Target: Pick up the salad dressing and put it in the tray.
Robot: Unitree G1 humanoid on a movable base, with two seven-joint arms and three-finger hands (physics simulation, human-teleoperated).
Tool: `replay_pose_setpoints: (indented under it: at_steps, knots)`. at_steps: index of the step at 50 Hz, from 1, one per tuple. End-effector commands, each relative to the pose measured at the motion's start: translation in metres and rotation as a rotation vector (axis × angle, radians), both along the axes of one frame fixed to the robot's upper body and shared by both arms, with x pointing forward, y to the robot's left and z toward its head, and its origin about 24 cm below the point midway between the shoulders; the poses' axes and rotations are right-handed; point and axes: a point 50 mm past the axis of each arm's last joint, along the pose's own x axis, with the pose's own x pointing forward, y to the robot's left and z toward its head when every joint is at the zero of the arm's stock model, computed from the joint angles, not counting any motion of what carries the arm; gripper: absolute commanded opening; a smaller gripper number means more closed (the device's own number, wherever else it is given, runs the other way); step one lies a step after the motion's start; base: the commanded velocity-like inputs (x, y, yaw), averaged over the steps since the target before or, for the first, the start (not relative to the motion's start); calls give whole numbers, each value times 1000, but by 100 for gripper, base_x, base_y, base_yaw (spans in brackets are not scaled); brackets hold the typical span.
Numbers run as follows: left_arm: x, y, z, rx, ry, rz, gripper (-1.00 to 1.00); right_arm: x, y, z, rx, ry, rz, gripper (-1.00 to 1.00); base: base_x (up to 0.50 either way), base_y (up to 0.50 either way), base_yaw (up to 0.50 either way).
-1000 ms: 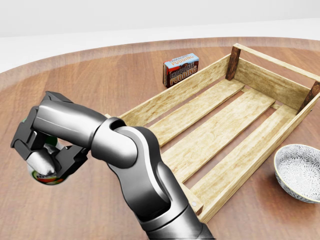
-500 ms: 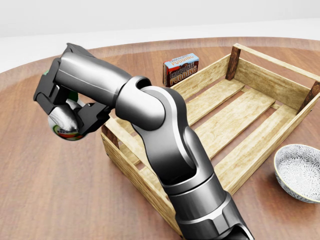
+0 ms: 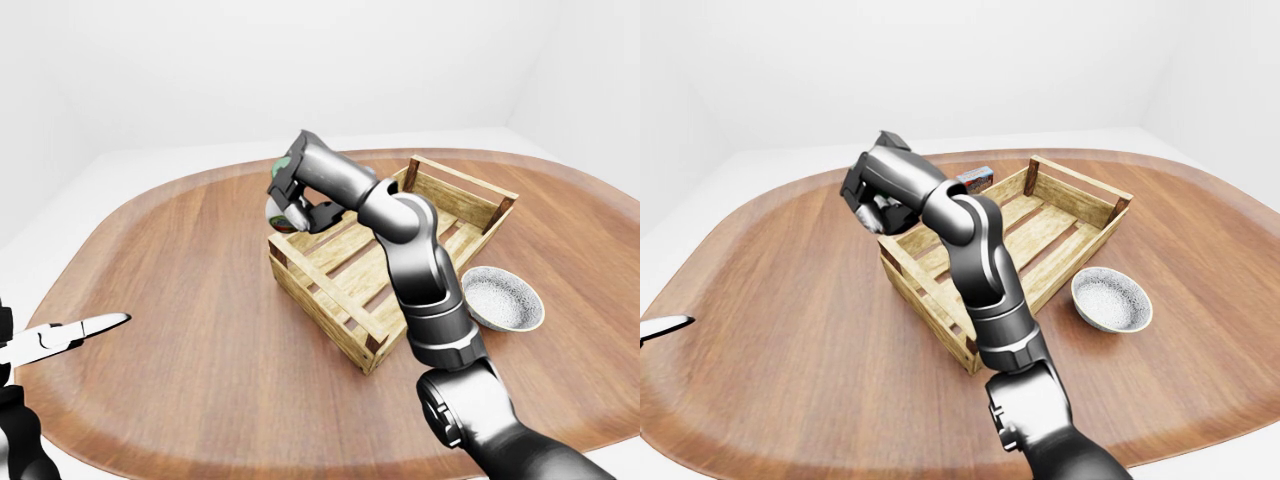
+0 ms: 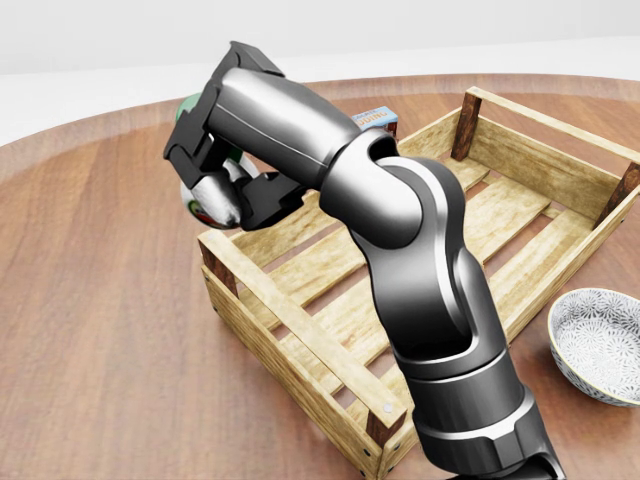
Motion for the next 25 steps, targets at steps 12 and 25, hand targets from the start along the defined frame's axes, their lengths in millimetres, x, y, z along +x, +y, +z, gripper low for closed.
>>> replay_pose_setpoints:
  at_steps: [12, 25]
  knots:
    - [0, 1, 0, -2, 2, 3, 100, -1, -50, -6, -26, -49, -172, -100, 0, 0, 0]
    - [-3, -2, 6, 16, -26, 1, 100, 5, -80, -29, -21, 41, -230, -100, 0, 0, 0]
